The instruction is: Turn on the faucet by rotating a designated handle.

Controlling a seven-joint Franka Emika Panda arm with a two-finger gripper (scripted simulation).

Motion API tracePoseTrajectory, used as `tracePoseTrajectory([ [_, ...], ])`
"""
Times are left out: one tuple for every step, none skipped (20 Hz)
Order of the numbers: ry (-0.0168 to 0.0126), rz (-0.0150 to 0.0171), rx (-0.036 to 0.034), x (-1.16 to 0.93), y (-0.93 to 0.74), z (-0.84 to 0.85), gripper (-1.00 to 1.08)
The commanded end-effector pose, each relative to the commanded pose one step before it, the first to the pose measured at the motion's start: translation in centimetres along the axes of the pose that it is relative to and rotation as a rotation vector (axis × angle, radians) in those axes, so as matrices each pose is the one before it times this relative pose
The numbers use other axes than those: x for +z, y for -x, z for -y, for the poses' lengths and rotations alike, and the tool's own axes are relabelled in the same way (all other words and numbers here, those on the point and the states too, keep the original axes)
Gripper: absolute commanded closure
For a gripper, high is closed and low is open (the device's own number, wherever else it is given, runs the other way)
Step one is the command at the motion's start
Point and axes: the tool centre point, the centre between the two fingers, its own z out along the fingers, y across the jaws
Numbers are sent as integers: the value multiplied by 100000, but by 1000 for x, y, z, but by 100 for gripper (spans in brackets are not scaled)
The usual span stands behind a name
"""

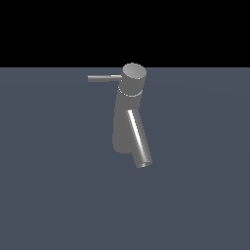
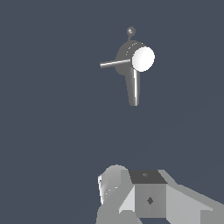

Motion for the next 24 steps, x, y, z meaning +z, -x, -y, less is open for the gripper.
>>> tracePoseTrajectory([
  [0,0,0,0,0,-1,108],
  [-22,-20,62,14,-7,11,108],
  [-87,-71,233,39,-15,11,108],
  [-140,-113,373,66,-27,25,108],
  [-194,-157,516,94,-39,37,108],
  [-250,-202,664,120,-51,49,108],
  [-307,-248,815,147,-62,58,108],
  [-364,-294,967,174,-74,69,108],
  [-422,-341,1121,202,-85,79,108],
  [-478,-387,1271,229,-97,90,108],
  [-533,-432,1419,256,-109,101,108],
  [-587,-476,1564,282,-120,111,108],
  [-640,-520,1706,307,-131,121,108],
  [-691,-562,1841,332,-142,131,108],
  [-740,-603,1974,356,-152,140,108],
  [-788,-643,2102,379,-163,148,108],
  [-833,-681,2224,401,-173,157,108],
  [-877,-719,2343,422,-182,165,108],
  [-919,-755,2456,443,-192,173,108],
  [-959,-790,2564,462,-201,181,108],
  [-997,-824,2668,481,-209,188,108],
  [-1022,-847,2737,494,-215,194,108],
  [-1010,-839,2705,488,-213,191,108],
  [-995,-828,2664,481,-211,189,108],
])
